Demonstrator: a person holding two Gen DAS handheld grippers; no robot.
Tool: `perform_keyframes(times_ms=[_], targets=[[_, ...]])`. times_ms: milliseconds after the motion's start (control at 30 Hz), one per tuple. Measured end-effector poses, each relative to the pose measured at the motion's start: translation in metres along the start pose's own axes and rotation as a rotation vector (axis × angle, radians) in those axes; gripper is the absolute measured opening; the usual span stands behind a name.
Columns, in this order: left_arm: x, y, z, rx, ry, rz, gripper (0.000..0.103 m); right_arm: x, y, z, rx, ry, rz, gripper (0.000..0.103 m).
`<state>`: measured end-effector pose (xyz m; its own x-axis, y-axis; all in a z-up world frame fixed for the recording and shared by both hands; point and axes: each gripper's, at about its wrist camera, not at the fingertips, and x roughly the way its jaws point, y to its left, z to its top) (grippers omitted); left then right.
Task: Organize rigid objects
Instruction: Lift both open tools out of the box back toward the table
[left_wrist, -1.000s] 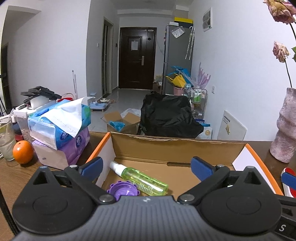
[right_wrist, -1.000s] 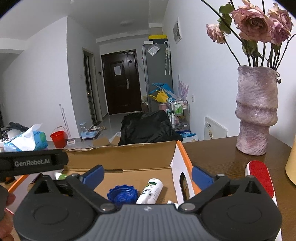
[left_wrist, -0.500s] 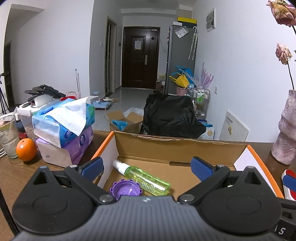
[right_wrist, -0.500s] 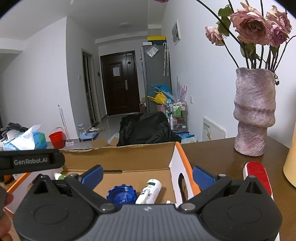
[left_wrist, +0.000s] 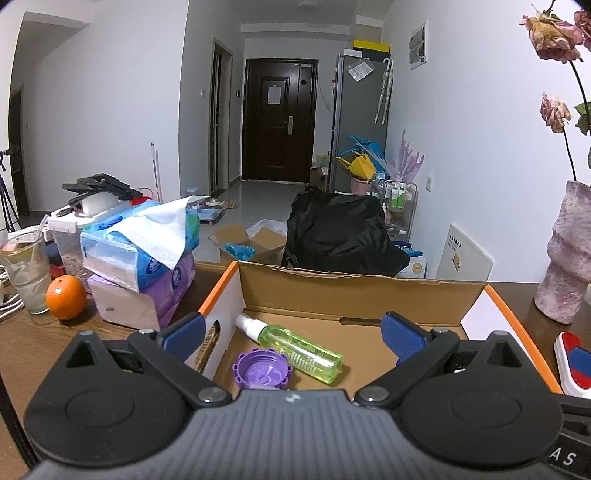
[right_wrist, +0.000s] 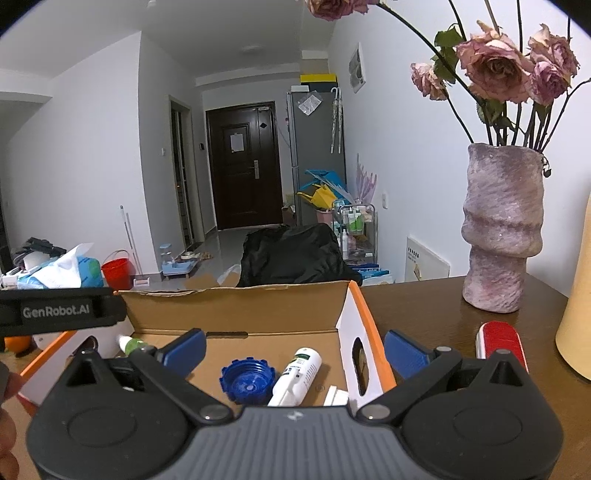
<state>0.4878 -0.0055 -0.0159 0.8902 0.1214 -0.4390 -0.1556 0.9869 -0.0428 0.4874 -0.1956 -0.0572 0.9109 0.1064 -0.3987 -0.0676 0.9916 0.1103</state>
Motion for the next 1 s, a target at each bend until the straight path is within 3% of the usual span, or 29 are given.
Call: perform_keyframes(times_ms=[1000], targets=[[-0.082,0.016,-0.043,0.030,0.006,0.002,0.103,-0.087,-0.004,-0.030,-0.016,0.003,-0.027,0.103]])
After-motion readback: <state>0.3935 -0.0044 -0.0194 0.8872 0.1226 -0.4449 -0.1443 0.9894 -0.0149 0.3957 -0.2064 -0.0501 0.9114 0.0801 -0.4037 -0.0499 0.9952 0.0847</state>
